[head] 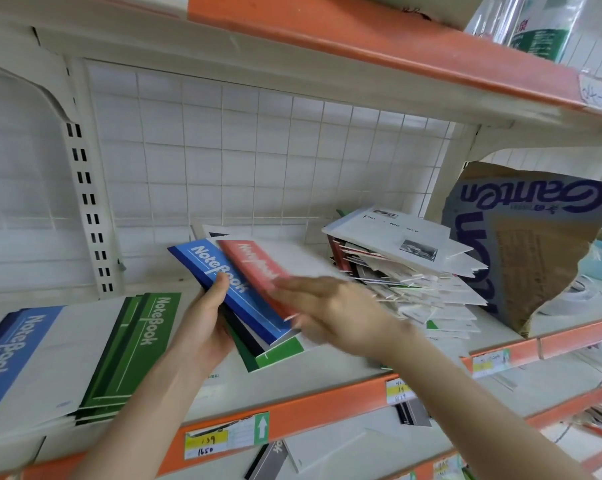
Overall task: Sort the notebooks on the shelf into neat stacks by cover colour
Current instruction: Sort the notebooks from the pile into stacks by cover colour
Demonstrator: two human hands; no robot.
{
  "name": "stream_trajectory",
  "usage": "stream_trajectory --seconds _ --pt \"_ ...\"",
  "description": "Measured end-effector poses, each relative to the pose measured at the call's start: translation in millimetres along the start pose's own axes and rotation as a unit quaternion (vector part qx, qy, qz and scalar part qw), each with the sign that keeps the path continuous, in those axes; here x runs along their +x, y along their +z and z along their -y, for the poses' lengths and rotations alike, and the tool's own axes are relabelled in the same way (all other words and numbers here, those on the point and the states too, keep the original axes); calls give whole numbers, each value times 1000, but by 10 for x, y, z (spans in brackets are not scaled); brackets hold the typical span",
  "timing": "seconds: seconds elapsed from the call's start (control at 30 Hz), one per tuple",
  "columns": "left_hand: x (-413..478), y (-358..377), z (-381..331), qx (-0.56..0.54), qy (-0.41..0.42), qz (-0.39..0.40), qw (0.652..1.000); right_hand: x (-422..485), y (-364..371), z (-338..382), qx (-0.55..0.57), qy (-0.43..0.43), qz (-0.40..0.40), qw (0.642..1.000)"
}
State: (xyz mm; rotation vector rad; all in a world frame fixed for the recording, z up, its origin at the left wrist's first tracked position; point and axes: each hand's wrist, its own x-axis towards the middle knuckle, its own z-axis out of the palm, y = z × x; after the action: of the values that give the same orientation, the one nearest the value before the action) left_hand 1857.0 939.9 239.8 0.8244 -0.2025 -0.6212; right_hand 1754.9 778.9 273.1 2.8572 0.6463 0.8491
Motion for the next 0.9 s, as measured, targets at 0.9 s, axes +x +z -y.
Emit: stream_trajectory --seconds 0.9 --pt "-168 -55 -44 65 -13 -71 995 -231 -374 -897 -207 405 167 875"
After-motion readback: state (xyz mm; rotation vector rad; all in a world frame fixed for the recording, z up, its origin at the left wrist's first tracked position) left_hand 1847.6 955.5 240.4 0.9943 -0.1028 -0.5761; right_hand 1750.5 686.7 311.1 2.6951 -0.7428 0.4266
